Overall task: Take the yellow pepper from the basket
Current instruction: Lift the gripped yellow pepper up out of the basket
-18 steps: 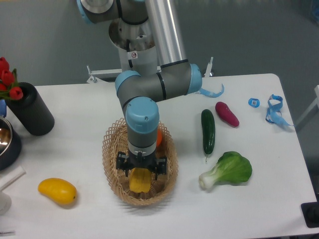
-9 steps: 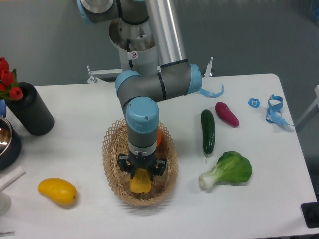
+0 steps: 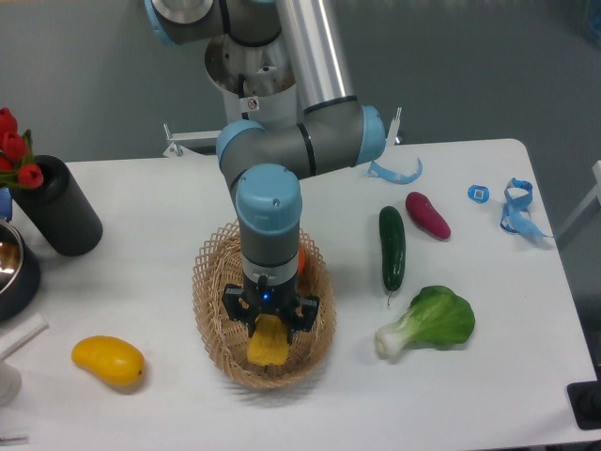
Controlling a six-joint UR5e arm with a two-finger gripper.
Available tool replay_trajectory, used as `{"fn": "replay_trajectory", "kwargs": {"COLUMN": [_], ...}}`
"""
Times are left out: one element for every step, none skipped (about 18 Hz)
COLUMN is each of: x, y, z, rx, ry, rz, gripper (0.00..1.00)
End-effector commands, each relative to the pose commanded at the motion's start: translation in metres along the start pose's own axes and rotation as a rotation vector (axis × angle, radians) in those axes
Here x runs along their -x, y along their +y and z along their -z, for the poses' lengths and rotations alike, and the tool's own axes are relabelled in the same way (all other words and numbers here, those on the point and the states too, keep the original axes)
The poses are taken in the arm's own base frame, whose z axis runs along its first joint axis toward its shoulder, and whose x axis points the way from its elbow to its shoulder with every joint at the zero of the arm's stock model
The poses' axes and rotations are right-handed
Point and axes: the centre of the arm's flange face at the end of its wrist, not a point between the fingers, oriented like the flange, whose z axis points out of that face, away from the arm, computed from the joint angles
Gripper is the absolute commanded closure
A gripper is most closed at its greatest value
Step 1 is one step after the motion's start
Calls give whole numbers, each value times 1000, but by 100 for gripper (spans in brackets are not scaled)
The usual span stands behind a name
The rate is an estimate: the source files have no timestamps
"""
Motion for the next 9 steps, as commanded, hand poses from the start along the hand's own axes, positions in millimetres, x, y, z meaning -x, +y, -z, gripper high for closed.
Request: {"fn": "replay_trajectory", "kwargs": {"x": [6, 12, 19, 33, 37, 41, 53, 58, 63], "y": [-5, -12, -18, -25, -30, -36, -39, -40, -40], "z": [8, 20, 29, 42, 49, 57, 66, 71, 72], "rx": [-17, -40, -60, -89, -109, -131, -157, -173, -181], "ry": [-12, -27, -40, -60, -63, -63, -60, -54, -49], "rz": [-3, -10, -10, -2, 0, 1, 14, 19, 25], "gripper": [67, 67, 67, 67, 67, 67, 67, 67, 67]}}
